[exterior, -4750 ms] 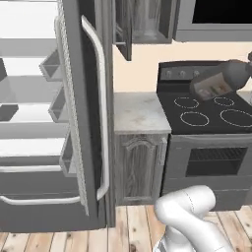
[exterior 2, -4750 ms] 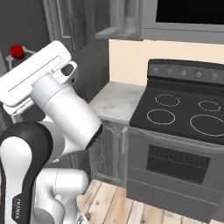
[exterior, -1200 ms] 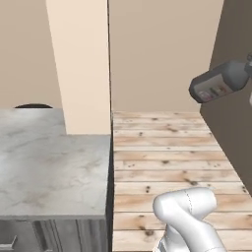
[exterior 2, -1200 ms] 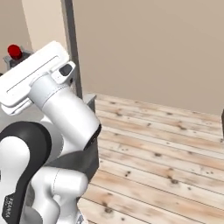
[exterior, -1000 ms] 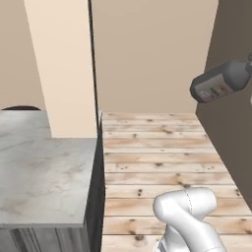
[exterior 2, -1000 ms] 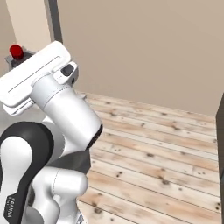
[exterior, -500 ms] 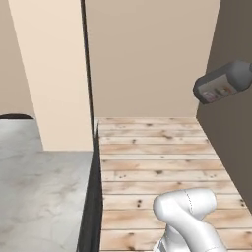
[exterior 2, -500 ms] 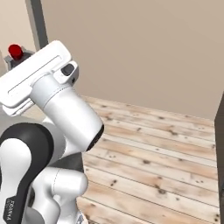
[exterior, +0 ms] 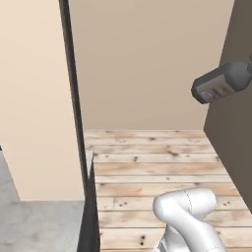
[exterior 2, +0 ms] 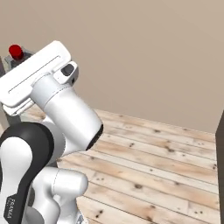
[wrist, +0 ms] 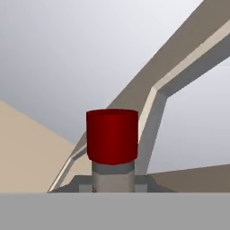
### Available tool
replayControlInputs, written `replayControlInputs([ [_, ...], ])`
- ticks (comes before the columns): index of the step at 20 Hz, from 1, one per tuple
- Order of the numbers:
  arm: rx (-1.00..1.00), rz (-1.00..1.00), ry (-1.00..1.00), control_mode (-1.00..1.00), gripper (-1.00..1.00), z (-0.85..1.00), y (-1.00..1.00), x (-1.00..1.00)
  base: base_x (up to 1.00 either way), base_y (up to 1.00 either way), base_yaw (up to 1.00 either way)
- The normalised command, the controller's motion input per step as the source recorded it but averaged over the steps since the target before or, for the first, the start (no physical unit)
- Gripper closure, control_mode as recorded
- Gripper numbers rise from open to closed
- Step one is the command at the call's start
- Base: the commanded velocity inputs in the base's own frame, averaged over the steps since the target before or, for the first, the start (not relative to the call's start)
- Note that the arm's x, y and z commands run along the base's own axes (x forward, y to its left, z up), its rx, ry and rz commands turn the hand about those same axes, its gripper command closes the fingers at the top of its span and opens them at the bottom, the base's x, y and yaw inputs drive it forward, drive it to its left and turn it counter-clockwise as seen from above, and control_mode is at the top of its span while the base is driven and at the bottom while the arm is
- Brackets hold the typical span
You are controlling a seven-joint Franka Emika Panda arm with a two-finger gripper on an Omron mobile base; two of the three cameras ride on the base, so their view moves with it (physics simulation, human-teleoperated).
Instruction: There is a bowl on the dining counter. Grab a lemon wedge from the fridge and place it in the bowl. Then get the liquor bottle and glass cup from the cabinet and place them next to the bowl.
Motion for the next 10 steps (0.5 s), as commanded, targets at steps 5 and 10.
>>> replayControlInputs([
  [5, 0.0, 0.0, 0.0, 1.0, 1.0, 0.0, 0.0, 0.0, 1.0, 0.0, 0.0],
  [10, 0.0, 0.0, 0.0, 1.0, 1.0, 0.0, 0.0, 0.0, 1.0, 0.0, 0.12],
])
